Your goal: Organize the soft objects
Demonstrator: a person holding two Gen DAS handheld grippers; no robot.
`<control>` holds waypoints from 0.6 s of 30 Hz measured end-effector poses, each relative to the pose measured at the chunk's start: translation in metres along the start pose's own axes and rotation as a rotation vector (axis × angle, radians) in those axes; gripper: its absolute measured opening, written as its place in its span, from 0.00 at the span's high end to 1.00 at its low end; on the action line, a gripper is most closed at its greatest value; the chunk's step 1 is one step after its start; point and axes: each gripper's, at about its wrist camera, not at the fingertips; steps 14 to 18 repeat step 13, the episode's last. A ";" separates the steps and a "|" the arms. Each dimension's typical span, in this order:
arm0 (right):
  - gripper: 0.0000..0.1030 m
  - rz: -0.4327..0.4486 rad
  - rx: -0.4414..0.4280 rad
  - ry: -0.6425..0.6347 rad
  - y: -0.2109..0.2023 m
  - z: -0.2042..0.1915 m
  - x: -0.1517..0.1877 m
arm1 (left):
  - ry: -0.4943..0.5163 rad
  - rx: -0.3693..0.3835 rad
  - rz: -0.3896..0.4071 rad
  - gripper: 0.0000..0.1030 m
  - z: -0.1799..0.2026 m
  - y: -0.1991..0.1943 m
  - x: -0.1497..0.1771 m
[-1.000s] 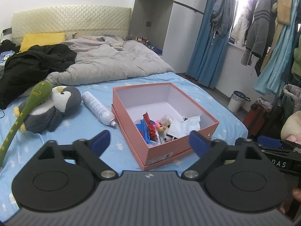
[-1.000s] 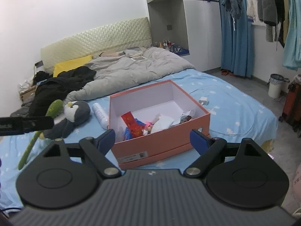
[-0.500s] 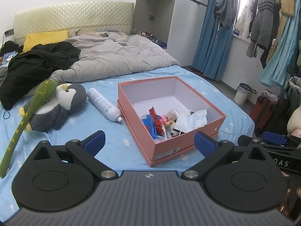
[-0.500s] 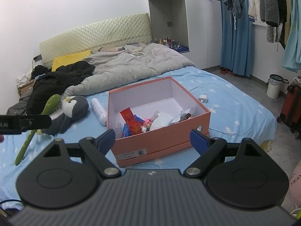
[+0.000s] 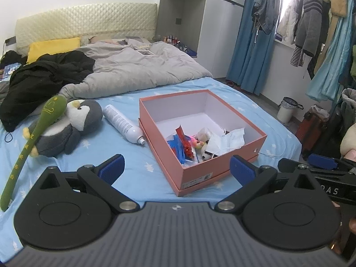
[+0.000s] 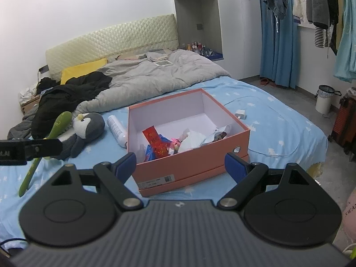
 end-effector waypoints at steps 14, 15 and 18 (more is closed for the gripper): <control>0.15 0.003 0.005 -0.011 -0.001 -0.003 -0.001 | -0.007 0.004 -0.005 0.01 -0.001 0.001 0.001; 0.15 0.003 0.005 -0.011 -0.001 -0.003 -0.001 | -0.007 0.004 -0.005 0.01 -0.001 0.001 0.001; 0.15 0.003 0.005 -0.011 -0.001 -0.003 -0.001 | -0.007 0.004 -0.005 0.01 -0.001 0.001 0.001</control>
Point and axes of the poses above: each gripper's, at about its wrist camera, not at the fingertips, and y roughly the way its jaws point, z to its right, x to its underside, and after that the axes turned 1 degree about -y, right-handed
